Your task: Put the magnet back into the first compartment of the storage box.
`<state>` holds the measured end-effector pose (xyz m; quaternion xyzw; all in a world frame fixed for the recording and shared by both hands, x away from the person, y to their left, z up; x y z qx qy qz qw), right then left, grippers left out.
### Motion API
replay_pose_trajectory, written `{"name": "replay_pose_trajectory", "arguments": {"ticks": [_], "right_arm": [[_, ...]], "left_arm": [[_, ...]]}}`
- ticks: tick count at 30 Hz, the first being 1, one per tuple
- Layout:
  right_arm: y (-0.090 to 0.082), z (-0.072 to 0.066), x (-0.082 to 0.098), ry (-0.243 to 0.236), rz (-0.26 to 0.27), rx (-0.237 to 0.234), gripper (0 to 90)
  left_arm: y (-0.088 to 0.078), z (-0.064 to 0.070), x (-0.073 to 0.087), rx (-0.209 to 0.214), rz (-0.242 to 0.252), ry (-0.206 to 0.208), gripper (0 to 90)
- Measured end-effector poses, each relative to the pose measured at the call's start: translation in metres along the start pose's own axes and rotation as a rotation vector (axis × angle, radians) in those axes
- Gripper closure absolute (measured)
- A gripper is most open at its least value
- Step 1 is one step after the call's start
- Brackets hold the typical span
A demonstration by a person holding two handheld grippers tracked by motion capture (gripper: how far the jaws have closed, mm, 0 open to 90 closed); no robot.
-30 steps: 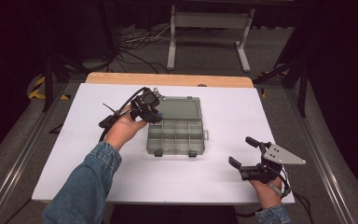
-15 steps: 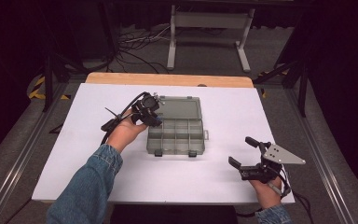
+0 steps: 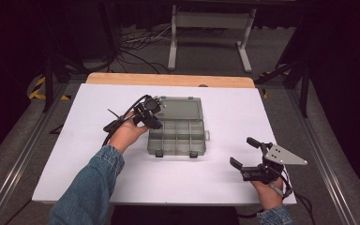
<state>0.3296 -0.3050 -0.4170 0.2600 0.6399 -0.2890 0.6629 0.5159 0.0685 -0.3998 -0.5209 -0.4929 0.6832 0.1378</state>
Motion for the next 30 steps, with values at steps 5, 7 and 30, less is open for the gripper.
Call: {"name": "replay_pose_trajectory", "arguments": {"ticks": [5,7,30], "right_arm": [[0.000,0.000,0.000,0.004,-0.003,0.000,4.0],[0.000,0.000,0.000,0.004,-0.003,-0.001,4.0],[0.001,0.000,0.001,0.018,0.010,-0.006,4.0]], "left_arm": [[0.003,0.000,0.001,0.006,-0.015,0.003,61.9],[0.003,0.000,0.001,0.009,-0.016,0.004,61.9],[0.013,0.001,0.002,0.026,-0.074,0.004,61.6]]}}
Point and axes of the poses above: each handheld gripper's, and its own axes: y roughly forward along the jaws, x roughly out of its underside, z roughly to its right, the point moved 1 cm from there along y, roughly forward along the jaws, and after that the axes turned 11 degrees about z, right-handed, at the moved point
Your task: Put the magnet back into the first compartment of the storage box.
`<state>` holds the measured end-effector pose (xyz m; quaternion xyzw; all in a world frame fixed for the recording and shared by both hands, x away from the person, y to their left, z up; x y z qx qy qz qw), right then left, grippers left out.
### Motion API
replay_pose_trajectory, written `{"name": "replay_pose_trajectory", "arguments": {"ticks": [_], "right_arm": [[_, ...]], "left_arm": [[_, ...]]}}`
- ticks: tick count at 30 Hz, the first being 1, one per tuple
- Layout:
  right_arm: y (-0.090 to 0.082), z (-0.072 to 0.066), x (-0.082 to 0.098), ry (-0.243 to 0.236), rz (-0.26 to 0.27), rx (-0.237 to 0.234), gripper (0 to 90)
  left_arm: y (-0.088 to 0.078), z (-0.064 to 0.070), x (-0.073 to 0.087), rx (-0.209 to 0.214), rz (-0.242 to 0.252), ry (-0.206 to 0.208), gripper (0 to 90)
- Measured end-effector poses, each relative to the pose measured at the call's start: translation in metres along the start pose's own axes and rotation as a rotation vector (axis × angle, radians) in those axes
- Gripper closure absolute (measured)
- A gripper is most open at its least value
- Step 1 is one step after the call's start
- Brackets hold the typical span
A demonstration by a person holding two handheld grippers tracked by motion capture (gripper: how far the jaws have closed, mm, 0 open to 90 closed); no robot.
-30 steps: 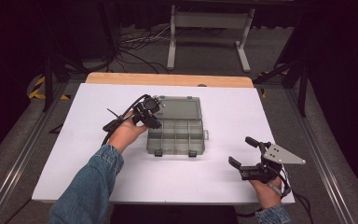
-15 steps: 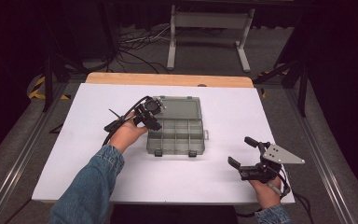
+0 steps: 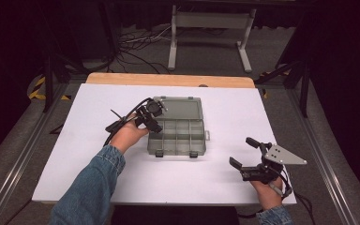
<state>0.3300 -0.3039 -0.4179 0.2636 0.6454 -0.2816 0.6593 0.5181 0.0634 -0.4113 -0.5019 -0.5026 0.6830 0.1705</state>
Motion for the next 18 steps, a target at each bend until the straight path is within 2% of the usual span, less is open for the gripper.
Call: {"name": "replay_pose_trajectory", "arguments": {"ticks": [5,12,16,18], "right_arm": [[0.000,0.000,0.000,-0.001,-0.001,0.000,4.0],[0.000,0.000,0.000,-0.002,0.001,0.003,4.0],[0.000,0.000,0.000,-0.003,-0.001,0.004,4.0],[0.000,0.000,0.000,-0.002,-0.001,0.003,4.0]], "left_arm": [[0.000,0.000,0.000,0.001,0.003,0.001,61.1],[-0.005,0.001,0.000,-0.008,0.020,0.012,53.8],[-0.016,0.002,-0.001,-0.001,0.063,-0.020,40.1],[-0.022,0.003,-0.001,0.003,0.083,-0.014,36.4]]}}
Point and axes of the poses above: each handheld gripper's, and its own axes: y roughly forward along the jaws, x roughly out of its underside, z roughly to its right, the point moved 1 cm from there along y, roughly forward along the jaws, and after that the axes turned 11 degrees about z, right-handed, at the moved point
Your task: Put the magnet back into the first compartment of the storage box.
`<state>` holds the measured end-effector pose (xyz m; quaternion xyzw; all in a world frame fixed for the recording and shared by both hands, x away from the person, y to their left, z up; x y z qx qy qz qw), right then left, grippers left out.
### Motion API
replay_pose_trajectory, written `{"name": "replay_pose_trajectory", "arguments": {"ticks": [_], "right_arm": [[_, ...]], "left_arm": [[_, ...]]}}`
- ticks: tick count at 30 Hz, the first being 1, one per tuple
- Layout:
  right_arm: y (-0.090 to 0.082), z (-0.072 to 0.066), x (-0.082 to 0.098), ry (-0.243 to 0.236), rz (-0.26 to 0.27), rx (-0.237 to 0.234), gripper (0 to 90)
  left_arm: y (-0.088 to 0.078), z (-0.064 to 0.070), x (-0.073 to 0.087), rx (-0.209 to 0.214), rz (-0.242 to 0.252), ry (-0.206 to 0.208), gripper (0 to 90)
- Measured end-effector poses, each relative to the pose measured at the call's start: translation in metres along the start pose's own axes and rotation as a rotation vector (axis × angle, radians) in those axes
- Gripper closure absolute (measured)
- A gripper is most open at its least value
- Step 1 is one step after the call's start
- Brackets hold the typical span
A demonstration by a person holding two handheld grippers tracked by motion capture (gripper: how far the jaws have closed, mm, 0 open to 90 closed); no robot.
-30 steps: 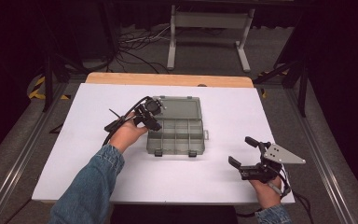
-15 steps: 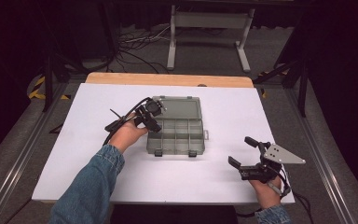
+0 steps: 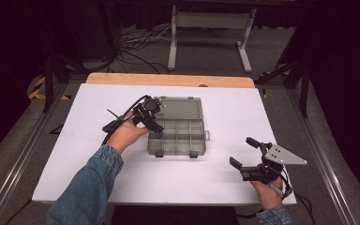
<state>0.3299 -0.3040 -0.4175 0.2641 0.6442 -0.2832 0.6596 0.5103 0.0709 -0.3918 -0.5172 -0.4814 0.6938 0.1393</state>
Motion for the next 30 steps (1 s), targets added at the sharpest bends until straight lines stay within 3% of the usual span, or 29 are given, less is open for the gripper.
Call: {"name": "replay_pose_trajectory", "arguments": {"ticks": [14,18,19,25,30], "right_arm": [[0.001,0.000,-0.001,-0.002,-0.002,0.002,4.0],[0.001,0.000,-0.001,-0.002,-0.002,0.006,4.0],[0.001,0.000,-0.001,-0.002,-0.002,0.006,4.0],[0.000,0.000,-0.001,-0.003,-0.004,0.007,4.0],[0.000,0.000,-0.001,-0.003,-0.004,0.008,4.0]], "left_arm": [[-0.047,0.020,0.001,-0.025,0.160,0.035,11.0],[-0.066,0.028,0.006,-0.027,0.239,0.049,7.2],[-0.066,0.028,0.006,-0.027,0.239,0.049,6.5],[-0.087,0.036,0.021,-0.049,0.342,0.064,3.4],[-0.103,0.043,0.039,-0.047,0.463,0.055,1.6]]}}
Point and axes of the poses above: each handheld gripper's, and its own axes: y roughly forward along the jaws, x roughly out of its underside, z roughly to its right, the point moved 1 cm from there along y, roughly forward along the jaws, and after that the axes turned 11 degrees about z, right-handed, at the moved point
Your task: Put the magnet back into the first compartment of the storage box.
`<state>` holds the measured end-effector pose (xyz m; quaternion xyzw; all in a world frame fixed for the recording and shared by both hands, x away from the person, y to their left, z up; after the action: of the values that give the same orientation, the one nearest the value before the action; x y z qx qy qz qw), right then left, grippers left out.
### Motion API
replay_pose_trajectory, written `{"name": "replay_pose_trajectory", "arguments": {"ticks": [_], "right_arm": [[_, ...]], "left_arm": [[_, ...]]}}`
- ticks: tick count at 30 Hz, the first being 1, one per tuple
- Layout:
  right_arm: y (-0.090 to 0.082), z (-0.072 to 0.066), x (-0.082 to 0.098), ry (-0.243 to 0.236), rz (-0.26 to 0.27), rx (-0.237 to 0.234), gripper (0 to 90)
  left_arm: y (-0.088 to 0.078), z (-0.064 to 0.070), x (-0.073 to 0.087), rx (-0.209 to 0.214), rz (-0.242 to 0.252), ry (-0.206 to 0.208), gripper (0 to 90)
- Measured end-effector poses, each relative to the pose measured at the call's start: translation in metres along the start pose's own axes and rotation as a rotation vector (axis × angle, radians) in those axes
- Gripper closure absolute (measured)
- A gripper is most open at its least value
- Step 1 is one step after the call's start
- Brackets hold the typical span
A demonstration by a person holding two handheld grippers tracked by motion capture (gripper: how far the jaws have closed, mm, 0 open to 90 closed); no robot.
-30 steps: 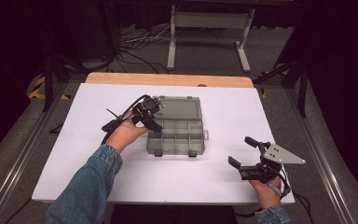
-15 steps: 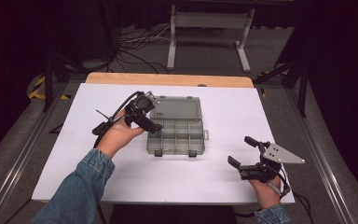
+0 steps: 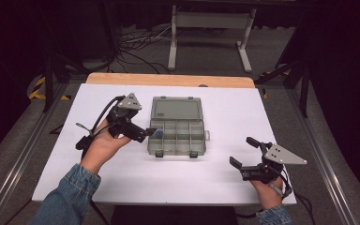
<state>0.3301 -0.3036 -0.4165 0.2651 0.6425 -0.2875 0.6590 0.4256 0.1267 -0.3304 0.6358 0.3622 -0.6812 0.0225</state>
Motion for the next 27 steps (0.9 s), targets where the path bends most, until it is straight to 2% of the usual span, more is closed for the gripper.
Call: {"name": "replay_pose_trajectory", "arguments": {"ticks": [1,3,5,6,12,18,22,27], "right_arm": [[0.000,0.000,0.000,0.000,0.000,0.001,4.0],[0.000,0.000,0.000,0.000,0.000,0.003,4.0],[0.000,0.000,0.000,0.000,0.001,0.003,4.0],[0.000,0.000,0.000,0.000,0.001,0.003,4.0],[-0.001,0.001,0.000,-0.004,0.001,0.005,4.0],[-0.001,0.000,0.000,-0.006,-0.001,0.008,4.0],[-0.002,0.000,0.001,-0.009,-0.001,0.012,4.0],[-0.002,0.000,0.002,-0.016,-0.002,0.015,4.0]], "left_arm": [[-0.005,0.002,0.002,0.002,0.023,-0.001,1.3],[-0.009,0.002,0.004,0.000,0.034,-0.001,1.5],[-0.020,0.004,0.012,0.016,0.083,-0.020,1.5],[-0.020,0.004,0.012,0.016,0.083,-0.020,1.6],[-0.039,0.006,0.031,0.030,0.206,-0.038,1.6],[-0.055,0.010,0.051,0.016,0.315,-0.046,1.6],[-0.063,0.013,0.066,0.039,0.392,-0.075,2.1],[-0.071,0.019,0.083,0.017,0.453,-0.048,1.8]]}}
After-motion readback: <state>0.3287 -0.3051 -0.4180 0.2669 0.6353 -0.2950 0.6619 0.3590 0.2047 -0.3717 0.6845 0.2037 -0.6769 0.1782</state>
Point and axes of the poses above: each handheld gripper's, and its own axes: y roughly forward along the jaws, x roughly out of its underside, z roughly to its right, the point moved 1 cm from there along y, roughly forward along the jaws, and after that the axes turned 11 degrees about z, right-handed, at the moved point
